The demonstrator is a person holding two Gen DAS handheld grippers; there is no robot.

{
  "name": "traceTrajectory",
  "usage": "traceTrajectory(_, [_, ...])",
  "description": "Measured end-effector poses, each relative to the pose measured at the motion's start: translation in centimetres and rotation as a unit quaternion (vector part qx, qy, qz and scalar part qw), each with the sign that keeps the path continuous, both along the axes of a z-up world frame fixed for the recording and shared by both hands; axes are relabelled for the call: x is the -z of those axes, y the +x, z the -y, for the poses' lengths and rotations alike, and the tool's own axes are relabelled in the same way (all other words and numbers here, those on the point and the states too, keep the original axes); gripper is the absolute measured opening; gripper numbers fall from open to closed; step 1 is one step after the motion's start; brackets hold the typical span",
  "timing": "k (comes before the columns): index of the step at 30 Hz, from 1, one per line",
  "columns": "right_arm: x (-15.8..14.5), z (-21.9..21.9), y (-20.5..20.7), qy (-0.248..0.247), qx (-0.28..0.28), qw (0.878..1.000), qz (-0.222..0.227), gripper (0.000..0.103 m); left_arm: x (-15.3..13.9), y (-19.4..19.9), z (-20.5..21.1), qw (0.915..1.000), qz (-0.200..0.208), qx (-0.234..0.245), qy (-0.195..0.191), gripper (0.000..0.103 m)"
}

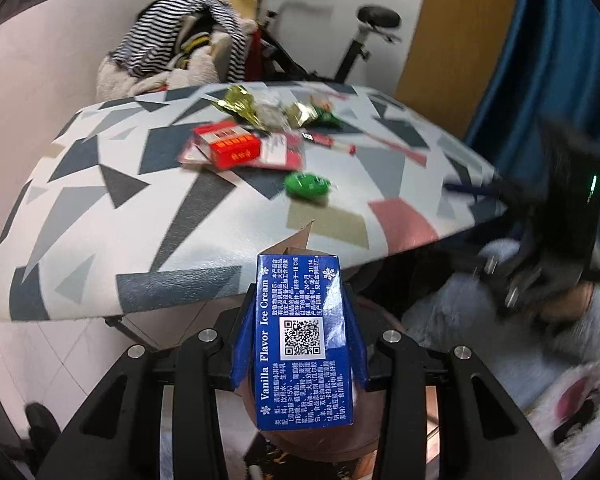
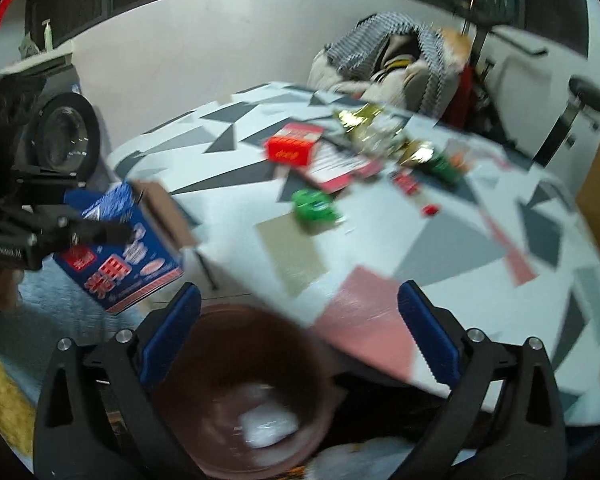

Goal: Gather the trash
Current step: 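Carry the white bag and blue box down to the brown bin and release both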

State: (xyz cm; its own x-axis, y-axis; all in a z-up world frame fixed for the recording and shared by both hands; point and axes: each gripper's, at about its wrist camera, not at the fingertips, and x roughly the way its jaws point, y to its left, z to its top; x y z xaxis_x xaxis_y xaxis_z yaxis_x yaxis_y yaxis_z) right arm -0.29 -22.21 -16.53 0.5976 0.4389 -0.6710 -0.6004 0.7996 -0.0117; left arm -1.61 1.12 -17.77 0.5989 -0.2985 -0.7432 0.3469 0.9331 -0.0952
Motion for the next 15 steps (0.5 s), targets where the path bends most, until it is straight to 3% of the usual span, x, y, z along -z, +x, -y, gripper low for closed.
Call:
traceTrajectory(5, [1.3,2.3,0.7,-0.026,0.026,0.999,0.018,0.097,2.8,0.1,0.7,0.9991,0.012,0.039,0.013,0.039])
traceTrajectory(7, [1.9,2.5,1.2,-0.023,0.033,0.999,0.000,0.097,4.2,0.3,0.7,0.9992,-0.004,0.038,0.011,0.040])
traceTrajectory(15, [3.1,0.6,0.7,-0.049,0.022,0.998,0.013,0.097,6.0,1.5,0.0,0.9992,-0.036,0.016,0.003,0.040])
